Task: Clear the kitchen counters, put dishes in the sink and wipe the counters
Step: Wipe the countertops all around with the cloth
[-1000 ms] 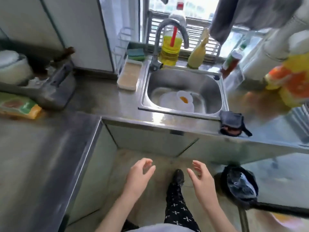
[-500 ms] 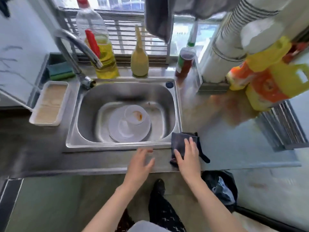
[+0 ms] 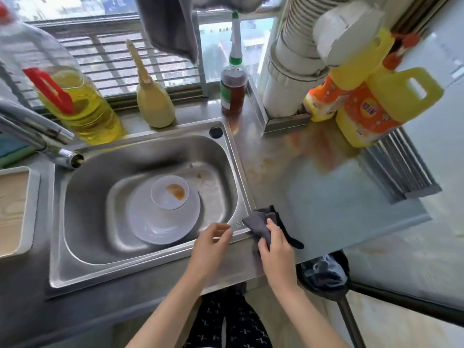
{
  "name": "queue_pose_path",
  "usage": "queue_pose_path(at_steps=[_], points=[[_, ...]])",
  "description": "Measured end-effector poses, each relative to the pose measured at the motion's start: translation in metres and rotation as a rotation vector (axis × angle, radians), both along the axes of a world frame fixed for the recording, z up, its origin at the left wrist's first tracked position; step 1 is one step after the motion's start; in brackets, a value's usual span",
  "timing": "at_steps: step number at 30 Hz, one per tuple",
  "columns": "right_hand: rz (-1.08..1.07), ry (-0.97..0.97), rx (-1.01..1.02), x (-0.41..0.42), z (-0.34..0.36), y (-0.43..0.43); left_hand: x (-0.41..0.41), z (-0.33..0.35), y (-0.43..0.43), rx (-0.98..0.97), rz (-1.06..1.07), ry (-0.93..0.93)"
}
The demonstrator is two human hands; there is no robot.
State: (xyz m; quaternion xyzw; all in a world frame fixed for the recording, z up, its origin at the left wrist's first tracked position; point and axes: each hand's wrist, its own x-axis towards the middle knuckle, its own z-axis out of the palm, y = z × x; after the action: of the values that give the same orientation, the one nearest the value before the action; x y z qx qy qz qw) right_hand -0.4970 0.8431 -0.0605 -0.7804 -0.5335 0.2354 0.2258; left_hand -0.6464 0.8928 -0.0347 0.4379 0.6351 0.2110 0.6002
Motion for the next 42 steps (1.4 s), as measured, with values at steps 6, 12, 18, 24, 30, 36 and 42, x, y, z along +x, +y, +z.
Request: queue_pose_path(at_steps=[6, 12, 18, 24, 30, 36, 42], points=[[0.035, 0.111, 0.114, -0.005, 0.021, -0.010, 0.041, 0.019, 0.026, -0.389, 0.053, -0.408], [-0.285, 0.687, 0.102, 0.024, 0.055, -0.008, 0.060, 0.031, 0.035, -0.296, 0.098, -0.470], [-0.398, 1.344, -0.032, 0.096, 0.054, 0.012, 0.110, 0.035, 0.024, -0.186, 0.052, -0.563], [-0.397, 1.138, -0.018, 0.176, 0.048, 0.002, 0.187, 0.024, 0.003, -0.107, 0.106, -0.441], [-0.317, 0.344, 0.071, 0.261, 0.050, 0.007, 0.271, 0.028, -0.002, 0.090, 0.148, -0.117], [0.026, -0.221, -0.070, 0.272, -0.027, 0.013, 0.267, -0.035, -0.028, 0.590, -0.222, 0.677], [0.487, -0.473, -0.089, 0.303, -0.055, 0.047, 0.249, -0.077, -0.030, 0.581, -0.543, 0.868]])
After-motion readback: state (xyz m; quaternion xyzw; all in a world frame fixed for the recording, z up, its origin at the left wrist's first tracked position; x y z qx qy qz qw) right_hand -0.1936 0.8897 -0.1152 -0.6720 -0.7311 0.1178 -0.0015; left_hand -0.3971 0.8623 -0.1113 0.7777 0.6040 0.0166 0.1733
